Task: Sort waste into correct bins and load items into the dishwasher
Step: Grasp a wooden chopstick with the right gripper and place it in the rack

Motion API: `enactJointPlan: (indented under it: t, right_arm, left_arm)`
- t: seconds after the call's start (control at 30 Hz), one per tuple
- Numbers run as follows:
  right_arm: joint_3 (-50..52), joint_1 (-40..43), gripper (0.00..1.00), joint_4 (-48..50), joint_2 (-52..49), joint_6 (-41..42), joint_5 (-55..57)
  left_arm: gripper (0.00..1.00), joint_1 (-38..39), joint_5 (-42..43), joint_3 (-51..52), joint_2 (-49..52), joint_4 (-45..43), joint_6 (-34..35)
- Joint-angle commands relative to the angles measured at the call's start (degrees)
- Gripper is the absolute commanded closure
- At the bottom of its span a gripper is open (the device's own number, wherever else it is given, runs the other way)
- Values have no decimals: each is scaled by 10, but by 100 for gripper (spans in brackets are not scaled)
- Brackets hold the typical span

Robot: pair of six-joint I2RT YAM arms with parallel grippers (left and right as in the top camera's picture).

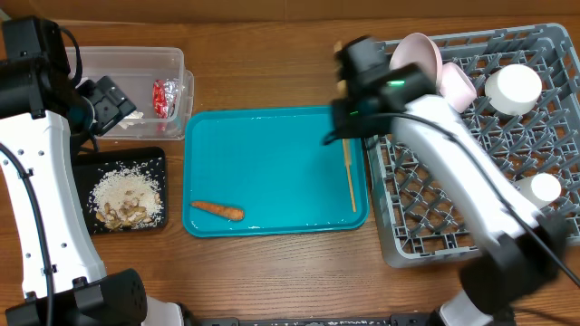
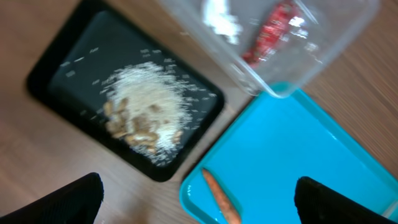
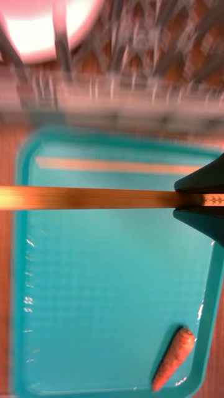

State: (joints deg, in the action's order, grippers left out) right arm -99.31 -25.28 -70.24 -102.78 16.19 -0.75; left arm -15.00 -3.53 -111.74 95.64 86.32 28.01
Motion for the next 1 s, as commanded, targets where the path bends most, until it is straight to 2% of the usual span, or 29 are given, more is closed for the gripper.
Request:
enactJointPlan:
  t: [0.0,0.1,0.2,0.47,0.7,0.77,0.87,0.97]
  right_arm:
    - [-7,43,96,-56,31,-58,24]
    - [31,76,96,-119,28,-73,24]
    - [69,78,96,-128,28,-73,14]
    - [177,77,96,-83,28,-52,13]
    - [198,77,95,-68,28,-51,29]
    - [197,77,71,-69,28,-51,33]
    - [194,77,59,-58,37,-38,35]
    - [162,75,53,-37,58,-27,37]
  left_arm:
    - [0,0,98,-1,-3,-12,-114]
    - [0,0,103,0,-3,-17,-113]
    - [0,0,103,0,-3,-18,-113]
    - [0,0,103,0,-3,-17,-113]
    - [0,0,103,-1,-3,-17,-113]
    - [0,0,103,-1,-3,-17,-113]
    - [0,0,103,0,-3,-16,-113]
    - [0,0,103,0,-3,-16,-113]
